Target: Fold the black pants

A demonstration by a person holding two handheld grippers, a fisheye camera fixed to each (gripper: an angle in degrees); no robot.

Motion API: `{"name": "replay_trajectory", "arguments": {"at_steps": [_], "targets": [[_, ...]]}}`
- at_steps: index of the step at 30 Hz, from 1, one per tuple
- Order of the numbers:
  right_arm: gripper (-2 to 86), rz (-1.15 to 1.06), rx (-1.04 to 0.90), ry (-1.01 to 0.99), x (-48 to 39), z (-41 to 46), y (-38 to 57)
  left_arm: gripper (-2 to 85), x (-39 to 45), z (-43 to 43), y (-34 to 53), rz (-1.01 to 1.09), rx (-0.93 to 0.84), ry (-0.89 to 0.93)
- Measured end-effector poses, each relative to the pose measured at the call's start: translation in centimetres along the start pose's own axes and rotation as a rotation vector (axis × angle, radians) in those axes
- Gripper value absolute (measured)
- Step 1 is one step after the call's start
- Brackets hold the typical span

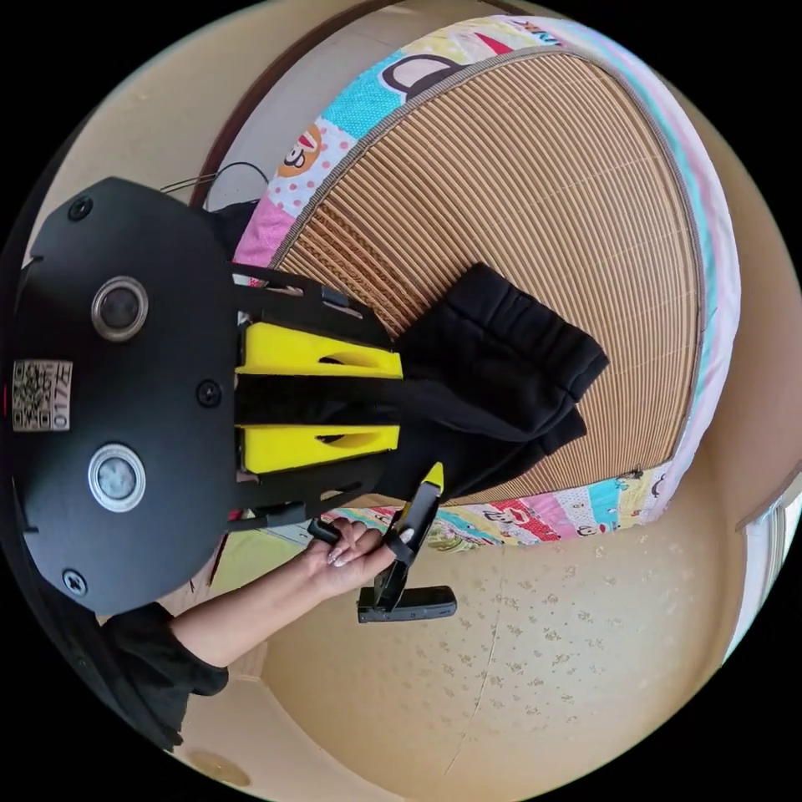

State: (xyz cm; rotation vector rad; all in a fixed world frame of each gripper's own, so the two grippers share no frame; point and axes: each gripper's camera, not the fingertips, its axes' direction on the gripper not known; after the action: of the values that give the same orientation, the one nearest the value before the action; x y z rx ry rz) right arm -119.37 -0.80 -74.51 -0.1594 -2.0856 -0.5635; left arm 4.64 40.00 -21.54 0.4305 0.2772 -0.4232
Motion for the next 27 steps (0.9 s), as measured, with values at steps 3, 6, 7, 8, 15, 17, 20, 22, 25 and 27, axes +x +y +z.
{"name": "replay_trajectory", "arguments": {"at_steps": [3,6,7,8,15,17,20,22,25,27], "targets": [[4.2,-0.031,0.059,-0.037,-2.6,-1.6,3.9,14.6,-1.2,1.6,-0.2,0.02,-0.027,0.038],[4.1,-0.015,0.134,-0.106,-4.4,-3.9,7.5,9.9,-1.1,3.8,0.4,0.049,-0.101,0.05],[4.0,-0.014,0.151,-0.108,-4.8,-4.6,8.3,6.8,-0.5,3.6,1.3,0.074,-0.087,-0.012],[4.0,-0.01,0.196,-0.1,-5.4,-6.2,10.0,5.6,-0.1,3.4,1.9,0.106,-0.074,-0.025],[3.7,0.039,0.622,-0.131,-7.7,-20.3,26.9,3.8,5.7,-2.4,10.6,0.446,0.009,0.098],[3.7,0.048,0.748,-0.155,-8.7,-23.6,32.4,3.8,7.9,-4.1,13.0,0.536,0.047,0.111],[3.7,0.06,0.977,-0.194,-10.9,-28.2,41.8,3.7,12.1,-6.9,17.0,0.693,0.124,0.142],[3.6,0.064,1.098,-0.2,-12.5,-30.5,47.1,3.6,15.4,-9.0,20.2,0.811,0.192,0.181],[3.6,0.029,1.267,-0.183,-15.8,-34.0,54.7,3.5,19.3,-11.7,24.7,0.953,0.298,0.241],[3.5,-0.035,1.387,-0.209,-18.4,-36.7,59.4,3.6,21.3,-13.2,27.0,1.014,0.354,0.283]]}}
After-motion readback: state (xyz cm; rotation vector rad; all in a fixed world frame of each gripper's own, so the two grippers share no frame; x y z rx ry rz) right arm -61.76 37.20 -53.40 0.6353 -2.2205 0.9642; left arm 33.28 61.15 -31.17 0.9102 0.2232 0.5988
